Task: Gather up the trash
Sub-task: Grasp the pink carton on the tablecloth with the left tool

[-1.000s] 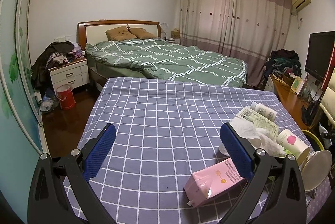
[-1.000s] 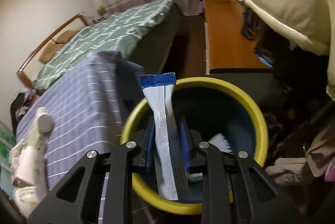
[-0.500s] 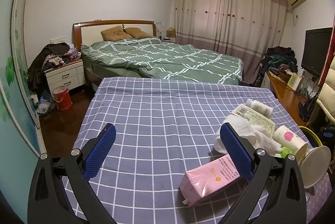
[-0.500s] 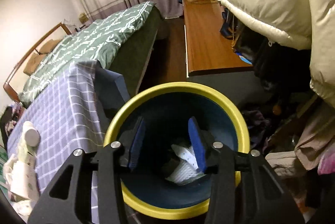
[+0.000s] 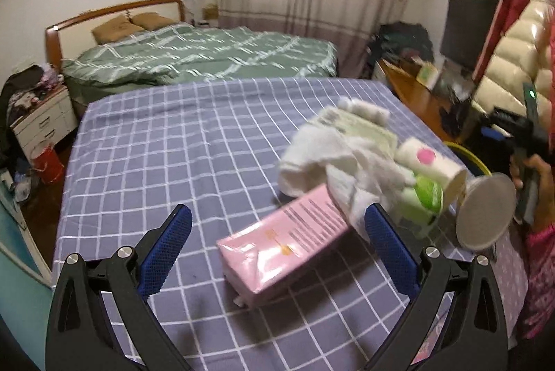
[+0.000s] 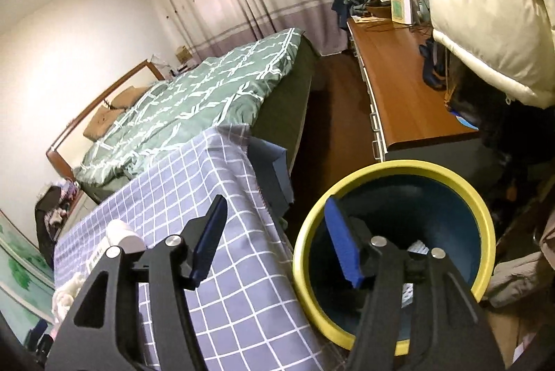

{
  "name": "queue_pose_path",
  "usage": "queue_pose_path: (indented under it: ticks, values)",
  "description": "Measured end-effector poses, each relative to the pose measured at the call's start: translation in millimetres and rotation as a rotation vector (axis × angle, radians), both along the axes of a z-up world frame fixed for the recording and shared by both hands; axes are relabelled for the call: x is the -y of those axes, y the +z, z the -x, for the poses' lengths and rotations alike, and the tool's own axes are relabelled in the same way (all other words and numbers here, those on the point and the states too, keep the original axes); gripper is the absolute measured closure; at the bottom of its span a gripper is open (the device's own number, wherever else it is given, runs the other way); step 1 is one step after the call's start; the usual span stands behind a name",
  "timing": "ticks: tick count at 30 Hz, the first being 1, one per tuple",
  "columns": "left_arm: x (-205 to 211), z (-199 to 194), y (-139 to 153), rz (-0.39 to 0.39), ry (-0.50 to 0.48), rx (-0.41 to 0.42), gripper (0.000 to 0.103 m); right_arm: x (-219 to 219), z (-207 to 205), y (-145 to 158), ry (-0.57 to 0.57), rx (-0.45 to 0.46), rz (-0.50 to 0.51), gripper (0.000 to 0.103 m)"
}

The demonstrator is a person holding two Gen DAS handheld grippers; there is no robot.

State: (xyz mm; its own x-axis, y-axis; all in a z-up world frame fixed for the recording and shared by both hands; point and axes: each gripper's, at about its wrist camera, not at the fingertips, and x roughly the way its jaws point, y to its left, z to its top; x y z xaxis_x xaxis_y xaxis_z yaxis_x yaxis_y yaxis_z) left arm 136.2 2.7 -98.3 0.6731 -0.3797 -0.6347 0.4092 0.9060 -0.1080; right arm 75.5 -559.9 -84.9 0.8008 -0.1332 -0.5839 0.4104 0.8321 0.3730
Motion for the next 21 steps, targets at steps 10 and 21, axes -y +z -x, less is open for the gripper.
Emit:
queue_pose_path:
  ticks: [10,21]
  values:
    - [19.0,6.5,-20.2,-0.040,-0.161,-0.120,0.005,-2.7,-5.0,-10.5,0.030,-0.021,-0.022,0.044]
    - [28.1,-0.5,-14.2,-0.178,-0.255,-0.074,0.007,-2.5,-6.7,-13.3,0.053,-0.016,-0.041,0.044]
